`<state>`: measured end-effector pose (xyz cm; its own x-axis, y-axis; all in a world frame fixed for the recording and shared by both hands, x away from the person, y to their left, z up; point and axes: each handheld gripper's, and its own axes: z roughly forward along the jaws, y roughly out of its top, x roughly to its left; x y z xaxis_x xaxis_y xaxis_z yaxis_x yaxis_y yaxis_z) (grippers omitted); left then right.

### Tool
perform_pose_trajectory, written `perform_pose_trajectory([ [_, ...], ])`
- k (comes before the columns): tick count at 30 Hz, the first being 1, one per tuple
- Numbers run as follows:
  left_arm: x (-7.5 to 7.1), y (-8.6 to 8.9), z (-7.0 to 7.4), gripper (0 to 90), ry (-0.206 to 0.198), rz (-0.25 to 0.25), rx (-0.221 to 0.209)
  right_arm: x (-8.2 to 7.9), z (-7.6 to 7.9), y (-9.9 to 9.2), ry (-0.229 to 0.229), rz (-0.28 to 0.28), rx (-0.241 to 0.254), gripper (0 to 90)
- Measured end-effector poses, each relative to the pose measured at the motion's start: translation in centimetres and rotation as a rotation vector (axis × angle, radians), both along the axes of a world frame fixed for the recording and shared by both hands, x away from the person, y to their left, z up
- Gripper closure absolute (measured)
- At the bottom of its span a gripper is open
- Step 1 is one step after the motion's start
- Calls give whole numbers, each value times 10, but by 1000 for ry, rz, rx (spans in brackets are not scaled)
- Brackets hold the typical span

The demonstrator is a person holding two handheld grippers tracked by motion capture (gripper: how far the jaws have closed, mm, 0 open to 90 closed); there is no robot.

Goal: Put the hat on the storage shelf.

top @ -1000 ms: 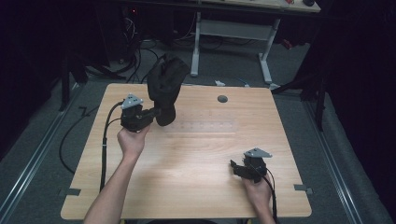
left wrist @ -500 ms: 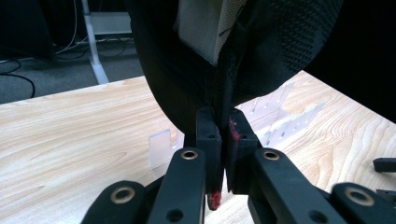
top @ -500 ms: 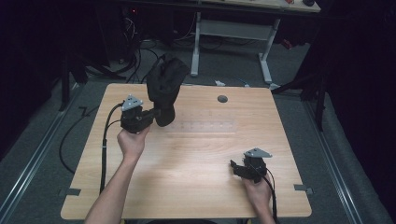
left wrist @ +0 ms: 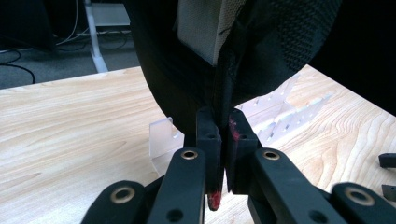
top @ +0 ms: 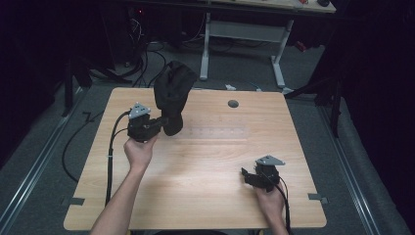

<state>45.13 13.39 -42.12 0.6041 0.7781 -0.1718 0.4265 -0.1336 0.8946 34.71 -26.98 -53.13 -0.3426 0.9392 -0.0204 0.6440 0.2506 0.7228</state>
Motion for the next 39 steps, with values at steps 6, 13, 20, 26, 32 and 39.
perform_pose_trajectory([
  [6,0,0,-7,858,21,-3,2,0,0,0,0,0,0,316],
  [13,-2,-1,-14,854,46,-16,14,0,0,0,1,0,1,316],
  [20,-7,-3,-17,830,62,-40,25,0,0,0,0,0,0,316],
  [26,-12,-1,-17,712,71,-45,19,0,0,0,0,0,0,316],
  [32,-19,3,-17,528,76,-41,20,0,0,0,0,0,0,316],
  [39,-30,12,-17,450,85,-39,13,0,0,0,0,-1,1,316],
])
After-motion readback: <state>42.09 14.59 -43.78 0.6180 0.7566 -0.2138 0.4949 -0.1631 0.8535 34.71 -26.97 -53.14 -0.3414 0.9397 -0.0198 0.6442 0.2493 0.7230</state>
